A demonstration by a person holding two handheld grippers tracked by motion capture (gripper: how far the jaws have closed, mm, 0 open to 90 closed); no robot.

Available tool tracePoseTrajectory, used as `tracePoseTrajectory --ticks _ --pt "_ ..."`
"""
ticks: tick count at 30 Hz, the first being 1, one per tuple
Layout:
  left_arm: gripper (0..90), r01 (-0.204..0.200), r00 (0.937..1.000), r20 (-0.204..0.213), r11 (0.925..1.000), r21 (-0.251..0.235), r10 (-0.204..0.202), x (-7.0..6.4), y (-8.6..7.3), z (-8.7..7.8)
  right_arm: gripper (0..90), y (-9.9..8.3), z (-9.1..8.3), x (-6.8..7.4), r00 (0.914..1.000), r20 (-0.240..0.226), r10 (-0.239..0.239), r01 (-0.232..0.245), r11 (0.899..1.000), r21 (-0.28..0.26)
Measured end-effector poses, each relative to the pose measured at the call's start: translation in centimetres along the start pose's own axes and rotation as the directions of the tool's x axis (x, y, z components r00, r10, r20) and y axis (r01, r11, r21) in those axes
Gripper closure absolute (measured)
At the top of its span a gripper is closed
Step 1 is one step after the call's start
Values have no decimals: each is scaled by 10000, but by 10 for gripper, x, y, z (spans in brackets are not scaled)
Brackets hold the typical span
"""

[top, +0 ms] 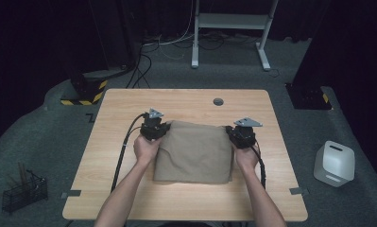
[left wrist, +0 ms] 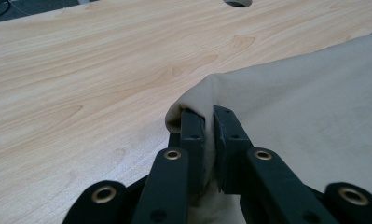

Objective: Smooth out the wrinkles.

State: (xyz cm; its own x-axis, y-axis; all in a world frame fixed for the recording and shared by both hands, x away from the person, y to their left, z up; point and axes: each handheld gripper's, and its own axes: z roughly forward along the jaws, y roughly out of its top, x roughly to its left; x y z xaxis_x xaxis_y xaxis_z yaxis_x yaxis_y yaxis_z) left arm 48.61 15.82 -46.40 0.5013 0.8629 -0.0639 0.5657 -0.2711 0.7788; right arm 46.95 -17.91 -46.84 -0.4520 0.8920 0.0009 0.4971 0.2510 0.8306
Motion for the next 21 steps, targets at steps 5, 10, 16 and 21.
tracePoseTrajectory --ticks 5,10,16,21 --pt "832 118 9999 -101 9994 321 -115 3 -5 15 875 -5 12 0 9998 153 -144 139 9994 301" --pt "832 117 9998 -147 9992 382 -111 3 -7 18 874 -13 22 1 9991 279 -320 305 9981 539" --pt "833 -100 9994 -314 9960 885 129 2 -11 26 873 -21 31 3 9993 188 -322 304 9957 871" --pt "836 -179 9996 -193 9936 1112 202 0 -23 25 873 -29 35 7 9991 53 -421 413 9942 994"
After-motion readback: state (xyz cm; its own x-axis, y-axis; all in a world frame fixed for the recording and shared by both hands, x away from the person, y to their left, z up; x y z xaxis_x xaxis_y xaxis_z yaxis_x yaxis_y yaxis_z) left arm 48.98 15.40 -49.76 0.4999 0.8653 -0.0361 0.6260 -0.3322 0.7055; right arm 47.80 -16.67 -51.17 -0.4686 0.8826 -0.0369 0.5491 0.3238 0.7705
